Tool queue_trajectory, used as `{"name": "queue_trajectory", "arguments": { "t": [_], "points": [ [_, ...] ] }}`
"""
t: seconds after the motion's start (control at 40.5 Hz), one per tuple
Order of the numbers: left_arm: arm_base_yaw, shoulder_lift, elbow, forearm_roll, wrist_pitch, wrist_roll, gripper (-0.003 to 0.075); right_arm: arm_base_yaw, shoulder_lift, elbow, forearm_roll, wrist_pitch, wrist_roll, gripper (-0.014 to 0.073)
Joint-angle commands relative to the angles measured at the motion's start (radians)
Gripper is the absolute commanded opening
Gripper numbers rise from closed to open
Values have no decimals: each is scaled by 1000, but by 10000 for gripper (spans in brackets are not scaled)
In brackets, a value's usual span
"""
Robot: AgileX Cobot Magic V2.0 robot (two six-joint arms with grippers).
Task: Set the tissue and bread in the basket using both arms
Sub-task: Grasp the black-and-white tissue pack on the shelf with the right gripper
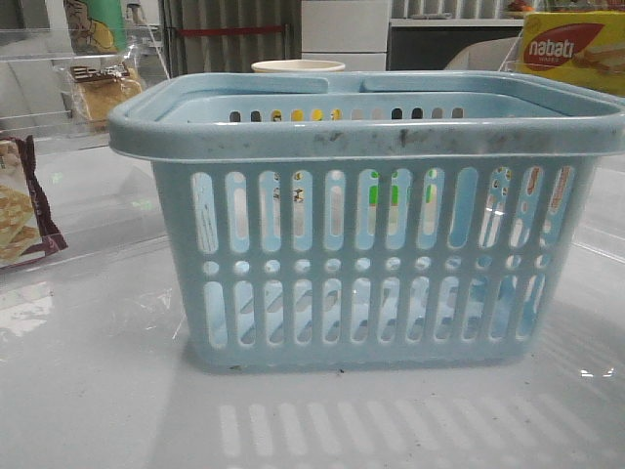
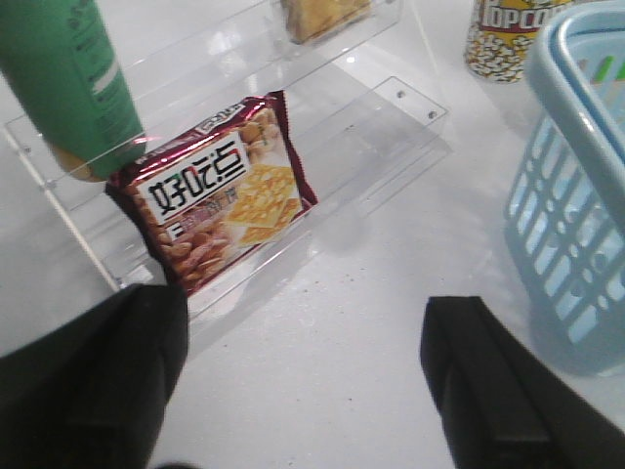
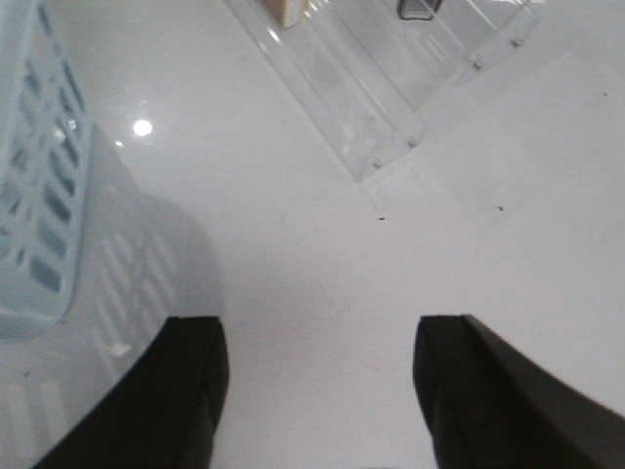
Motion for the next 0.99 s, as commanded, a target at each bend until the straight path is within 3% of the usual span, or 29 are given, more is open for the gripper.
{"name": "queue_trajectory", "arguments": {
  "t": [0.0,0.297,0.692,0.964],
  "points": [
    [-74,2,-28,-10,-80,7,561,-69,82,-90,-15,-82,6,528],
    [-250,2,-28,-10,-80,7,561,-108,384,-347,11,-81,6,528],
    [-261,2,-28,-10,-80,7,561,-108,718,-678,-29,-76,4,528],
    [-261,2,-28,-10,-78,7,561,-108,833,-761,-81,-126,4,528]
  ]
}}
